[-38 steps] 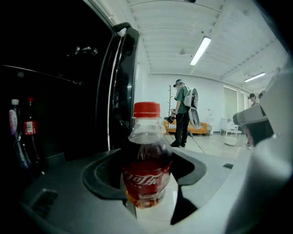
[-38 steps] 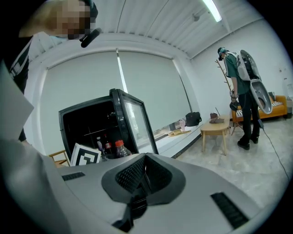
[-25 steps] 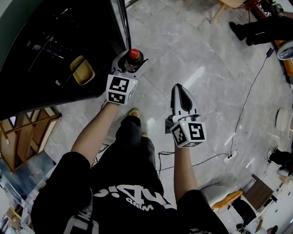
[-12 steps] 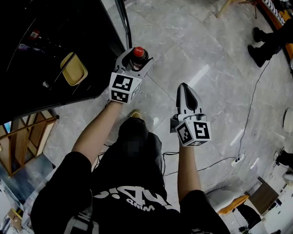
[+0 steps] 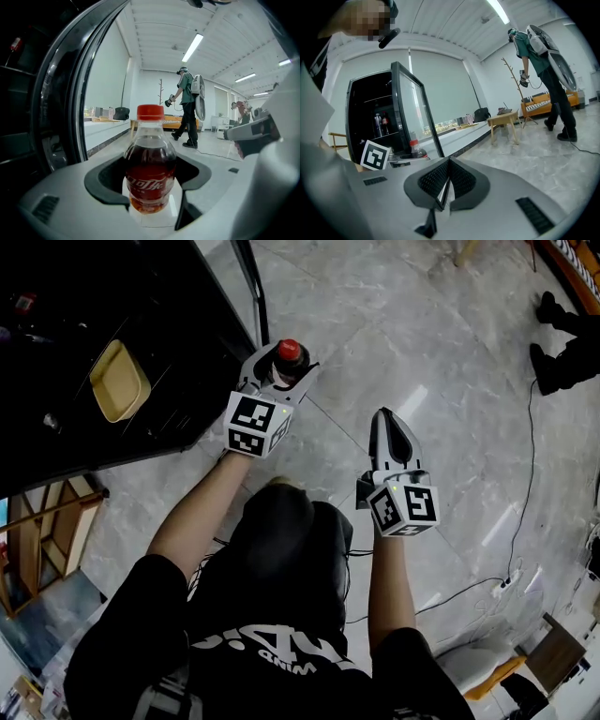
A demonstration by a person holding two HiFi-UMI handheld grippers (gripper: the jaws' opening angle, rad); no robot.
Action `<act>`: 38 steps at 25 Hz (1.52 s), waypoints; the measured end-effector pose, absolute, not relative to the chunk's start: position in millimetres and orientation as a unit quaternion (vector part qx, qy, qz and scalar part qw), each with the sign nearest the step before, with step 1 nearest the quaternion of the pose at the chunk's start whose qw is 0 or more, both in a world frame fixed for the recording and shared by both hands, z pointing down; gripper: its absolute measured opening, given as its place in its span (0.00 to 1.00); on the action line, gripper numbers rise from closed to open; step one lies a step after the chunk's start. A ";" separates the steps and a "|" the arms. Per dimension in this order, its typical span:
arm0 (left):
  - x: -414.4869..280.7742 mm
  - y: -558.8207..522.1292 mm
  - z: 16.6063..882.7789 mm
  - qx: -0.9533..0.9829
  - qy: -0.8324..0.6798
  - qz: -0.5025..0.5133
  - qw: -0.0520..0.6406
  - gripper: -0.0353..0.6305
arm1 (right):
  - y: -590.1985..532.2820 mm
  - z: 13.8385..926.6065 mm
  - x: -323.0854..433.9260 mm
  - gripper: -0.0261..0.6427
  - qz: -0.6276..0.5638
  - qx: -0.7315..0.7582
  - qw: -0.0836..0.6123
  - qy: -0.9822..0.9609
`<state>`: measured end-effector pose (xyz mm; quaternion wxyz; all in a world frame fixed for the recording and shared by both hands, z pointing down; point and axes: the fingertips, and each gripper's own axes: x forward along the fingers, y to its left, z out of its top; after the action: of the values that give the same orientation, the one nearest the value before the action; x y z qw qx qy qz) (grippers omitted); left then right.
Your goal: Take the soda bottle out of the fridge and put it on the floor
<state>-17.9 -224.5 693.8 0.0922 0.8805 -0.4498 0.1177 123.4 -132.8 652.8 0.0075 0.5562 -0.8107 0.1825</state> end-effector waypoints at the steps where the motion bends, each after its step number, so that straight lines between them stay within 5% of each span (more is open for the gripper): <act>1: -17.6 -224.9 704.0 0.882 -0.449 0.117 0.090 0.51 | -134.0 664.5 123.9 0.07 0.180 0.555 0.006 -0.812; 16: -3.8 -216.5 822.0 0.900 -0.416 0.095 0.093 0.51 | -141.0 794.4 136.7 0.07 0.158 0.545 -0.007 -0.823; 38: 4.7 -196.1 909.3 0.894 -0.419 0.114 0.111 0.51 | -120.9 825.1 134.0 0.07 0.148 0.550 -0.003 -0.822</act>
<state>4.7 -196.1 909.3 0.1114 0.8937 -0.4195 0.1139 134.0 -120.9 825.1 -0.0032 0.5504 -0.8216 0.1485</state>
